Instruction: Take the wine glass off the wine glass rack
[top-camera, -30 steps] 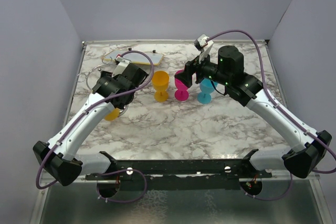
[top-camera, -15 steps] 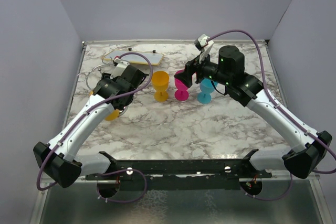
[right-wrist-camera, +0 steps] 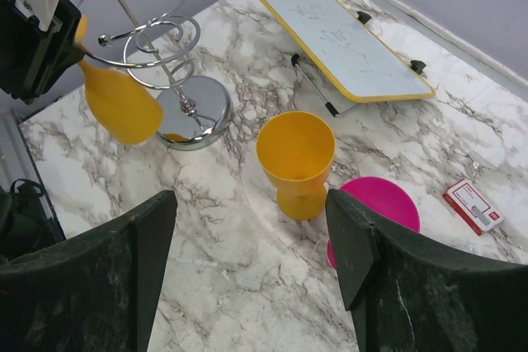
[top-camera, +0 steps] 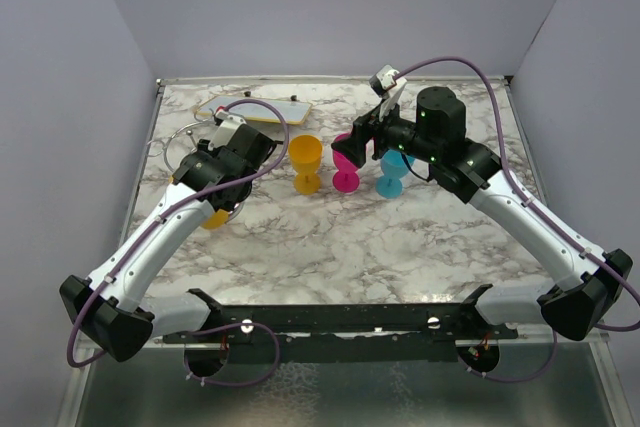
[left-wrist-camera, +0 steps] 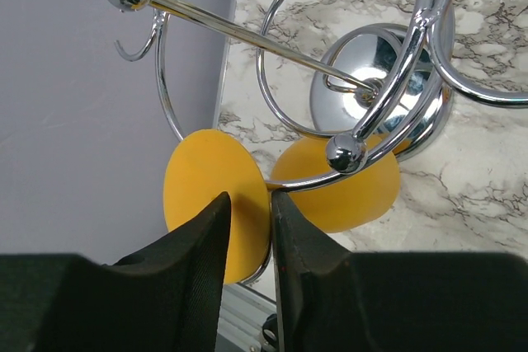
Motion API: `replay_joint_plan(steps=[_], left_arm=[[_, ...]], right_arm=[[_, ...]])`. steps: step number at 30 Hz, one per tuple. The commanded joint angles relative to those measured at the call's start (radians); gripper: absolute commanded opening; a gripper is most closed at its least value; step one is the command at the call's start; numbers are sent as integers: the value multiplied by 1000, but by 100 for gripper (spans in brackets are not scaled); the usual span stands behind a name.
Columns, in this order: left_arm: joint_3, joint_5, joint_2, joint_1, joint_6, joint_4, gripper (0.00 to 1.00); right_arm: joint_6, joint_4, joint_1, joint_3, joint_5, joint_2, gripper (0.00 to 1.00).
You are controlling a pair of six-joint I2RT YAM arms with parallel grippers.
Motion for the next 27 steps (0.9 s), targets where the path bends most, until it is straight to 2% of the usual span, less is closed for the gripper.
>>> replay_joint_plan(steps=[1, 22, 27], left_arm=[[9, 1, -15, 2, 8, 10, 26], [61, 21, 6, 2, 20, -7, 1], [80, 13, 22, 2, -4, -41, 0]], right_arm=[[8, 38, -4, -3, -23, -11, 74], [11, 33, -4, 4, -24, -2, 74], [10, 32, -4, 7, -24, -1, 74]])
